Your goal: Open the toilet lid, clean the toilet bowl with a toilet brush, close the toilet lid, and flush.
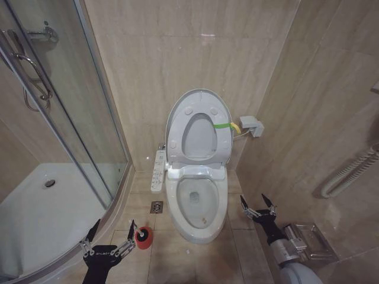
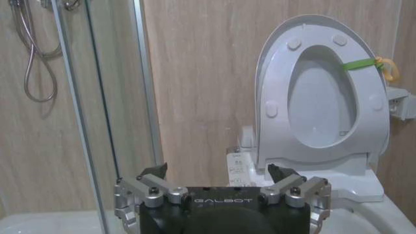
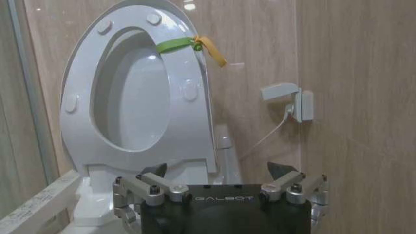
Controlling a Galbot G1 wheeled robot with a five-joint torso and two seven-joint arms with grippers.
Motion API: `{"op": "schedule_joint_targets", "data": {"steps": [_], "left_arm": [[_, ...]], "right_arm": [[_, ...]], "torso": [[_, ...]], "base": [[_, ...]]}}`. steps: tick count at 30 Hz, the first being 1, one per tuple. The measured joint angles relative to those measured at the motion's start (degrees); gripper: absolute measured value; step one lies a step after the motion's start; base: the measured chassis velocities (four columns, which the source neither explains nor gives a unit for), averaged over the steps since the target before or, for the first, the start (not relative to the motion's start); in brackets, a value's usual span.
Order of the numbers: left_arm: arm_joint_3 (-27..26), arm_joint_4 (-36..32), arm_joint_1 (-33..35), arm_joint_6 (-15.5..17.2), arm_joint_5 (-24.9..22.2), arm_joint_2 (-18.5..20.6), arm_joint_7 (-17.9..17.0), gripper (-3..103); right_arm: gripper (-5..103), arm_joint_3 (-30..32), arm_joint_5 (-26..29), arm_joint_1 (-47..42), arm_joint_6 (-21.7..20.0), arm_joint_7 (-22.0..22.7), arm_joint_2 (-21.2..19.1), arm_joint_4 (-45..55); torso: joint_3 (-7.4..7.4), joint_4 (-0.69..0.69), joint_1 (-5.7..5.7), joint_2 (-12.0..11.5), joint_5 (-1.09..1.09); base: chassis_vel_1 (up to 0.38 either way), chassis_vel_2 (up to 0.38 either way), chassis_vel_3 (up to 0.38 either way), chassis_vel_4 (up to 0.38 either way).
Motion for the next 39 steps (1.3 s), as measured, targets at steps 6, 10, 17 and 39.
{"op": "schedule_joint_targets", "data": {"steps": [6,10,17,39], "left_arm": [[0.00,0.00,0.00,0.00,0.00,0.00,0.00,100],[0.00,0.00,0.00,0.00,0.00,0.00,0.00,100],[0.00,0.00,0.00,0.00,0.00,0.00,0.00,100],[0.00,0.00,0.00,0.00,0.00,0.00,0.00,100]], "right_arm": [[100,0.00,0.00,0.00,0.00,0.00,0.00,0.00],[100,0.00,0.00,0.00,0.00,0.00,0.00,0.00],[100,0.00,0.00,0.00,0.00,0.00,0.00,0.00],[100,0.00,0.00,0.00,0.00,0.00,0.00,0.00]], "torso": [[0.00,0.00,0.00,0.00,0.00],[0.00,0.00,0.00,0.00,0.00],[0.00,0.00,0.00,0.00,0.00],[0.00,0.00,0.00,0.00,0.00]], "base": [[0.000,0.000,0.000,0.000],[0.000,0.000,0.000,0.000],[0.000,0.000,0.000,0.000],[0.000,0.000,0.000,0.000]]}}
